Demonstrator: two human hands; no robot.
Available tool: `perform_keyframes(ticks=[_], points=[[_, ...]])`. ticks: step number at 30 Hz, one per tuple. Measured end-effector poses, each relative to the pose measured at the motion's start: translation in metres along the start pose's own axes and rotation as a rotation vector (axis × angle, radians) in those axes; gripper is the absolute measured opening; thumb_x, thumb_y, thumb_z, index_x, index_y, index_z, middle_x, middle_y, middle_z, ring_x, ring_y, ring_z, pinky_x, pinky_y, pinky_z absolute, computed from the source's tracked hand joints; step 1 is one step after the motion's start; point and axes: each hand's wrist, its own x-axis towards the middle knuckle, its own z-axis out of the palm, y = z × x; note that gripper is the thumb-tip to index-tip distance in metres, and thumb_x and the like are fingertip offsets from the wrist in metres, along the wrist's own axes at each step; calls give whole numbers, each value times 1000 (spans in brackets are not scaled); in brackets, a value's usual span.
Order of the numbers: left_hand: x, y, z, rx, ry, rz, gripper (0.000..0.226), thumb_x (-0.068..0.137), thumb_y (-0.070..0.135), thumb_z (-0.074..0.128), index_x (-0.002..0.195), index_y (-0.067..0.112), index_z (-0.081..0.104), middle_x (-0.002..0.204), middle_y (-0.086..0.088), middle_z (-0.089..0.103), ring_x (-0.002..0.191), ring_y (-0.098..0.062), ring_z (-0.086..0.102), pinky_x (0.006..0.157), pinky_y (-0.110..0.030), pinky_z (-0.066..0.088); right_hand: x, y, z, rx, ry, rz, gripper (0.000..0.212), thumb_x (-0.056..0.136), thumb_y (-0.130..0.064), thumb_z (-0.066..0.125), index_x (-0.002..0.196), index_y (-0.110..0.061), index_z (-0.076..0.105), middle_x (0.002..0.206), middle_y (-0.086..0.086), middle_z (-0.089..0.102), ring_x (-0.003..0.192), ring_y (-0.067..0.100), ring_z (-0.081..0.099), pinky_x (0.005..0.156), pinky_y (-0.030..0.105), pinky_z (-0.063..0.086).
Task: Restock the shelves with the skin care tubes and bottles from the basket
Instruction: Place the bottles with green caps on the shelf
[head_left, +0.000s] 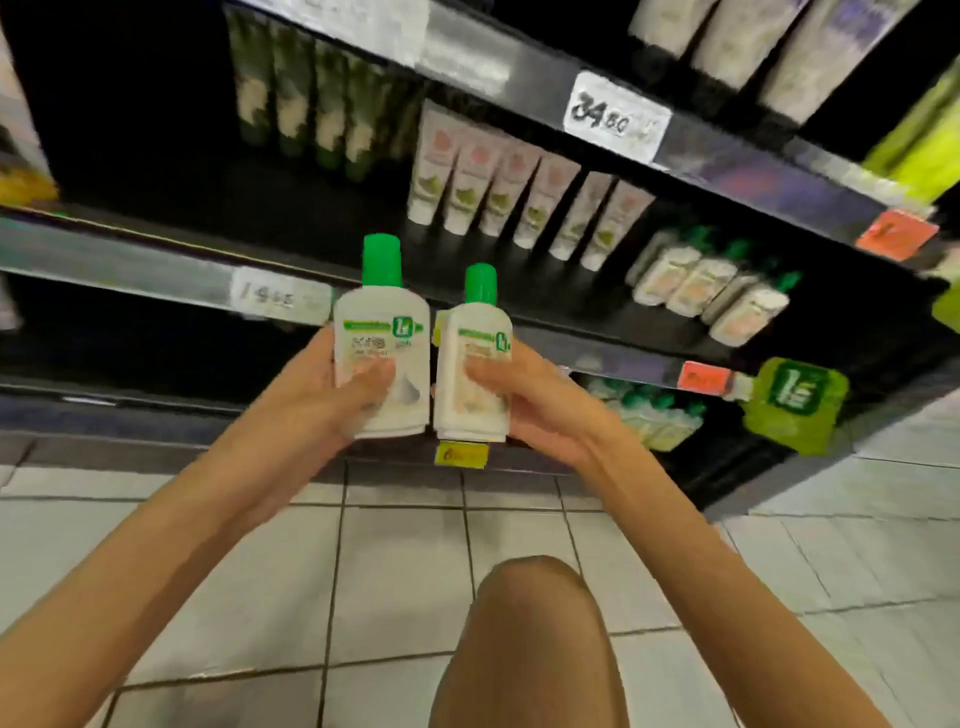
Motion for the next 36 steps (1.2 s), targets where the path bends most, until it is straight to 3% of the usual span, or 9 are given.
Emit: perform_keyframes(ticks=[6, 10, 14, 20, 23, 25, 28, 33, 36], points=[[56, -18, 118, -116, -36, -85, 35, 93, 17, 45, 127, 23, 48, 117, 3, 66, 105, -13, 64, 86, -28, 53, -59, -25, -123, 25, 298, -168, 43, 72, -26, 62, 113, -17, 57, 94, -2, 71, 85, 13, 68, 66, 28, 57], [91, -22, 177, -144, -70, -99, 34, 94, 7, 43, 125, 18, 49, 119, -4, 64, 107, -18, 62, 88, -33, 52, -70, -27, -174, 258, 526, -252, 30, 90, -27, 49, 114, -10, 54, 79, -1, 63, 72, 12, 62, 58, 26, 55], [129, -30, 220, -7, -102, -70, 30, 92, 9, 48, 120, 20, 52, 119, -5, 63, 107, -24, 60, 85, -40, 48, -65, -38, -210, 240, 701, -317, 26, 82, -25, 63, 104, -13, 53, 71, -5, 56, 63, 5, 58, 54, 19, 49], [194, -48, 263, 262, 39, 113, 27, 89, 9, 56, 113, 19, 49, 103, 9, 59, 91, -3, 56, 69, -8, 49, -45, -57, -259, -104, 1048, -421, 51, 80, -19, 70, 121, -21, 39, 103, 2, 57, 93, 13, 60, 76, 28, 53], [224, -58, 270, 378, 96, 189, 35, 86, 6, 60, 119, 8, 51, 112, -3, 62, 101, -12, 57, 85, -22, 48, -36, -60, -273, -299, 1049, -550, 55, 80, -16, 71, 124, -24, 39, 103, -8, 56, 90, -7, 57, 74, 5, 46], [238, -67, 272, 457, 88, 210, 38, 84, 8, 63, 120, 6, 51, 118, -10, 61, 109, -19, 56, 92, -30, 47, -27, -59, -280, -383, 1080, -574, 60, 79, -11, 71, 131, -14, 41, 114, 0, 59, 101, 2, 57, 83, 14, 49], [253, -77, 277, 529, 37, 240, 42, 84, 12, 64, 124, 10, 50, 110, 2, 59, 102, -10, 55, 74, -4, 45, -12, -59, -283, -423, 1144, -589, 71, 77, -7, 72, 138, -8, 34, 129, 10, 53, 119, 19, 52, 99, 29, 43], [266, -82, 286, 541, 38, 214, 41, 84, 19, 64, 123, 15, 51, 113, 3, 60, 96, -4, 51, 63, -6, 42, 4, -54, -282, -622, 1332, -643, 72, 74, -10, 76, 134, -4, 38, 129, 10, 40, 121, 21, 39, 92, 3, 31], [264, -88, 283, 554, 84, 250, 39, 81, 15, 67, 117, 14, 51, 115, -2, 59, 98, -7, 52, 76, -17, 41, 4, -49, -286, -687, 1358, -584, 82, 72, -11, 78, 140, -7, 33, 135, 12, 33, 127, 20, 28, 98, 10, 23]])
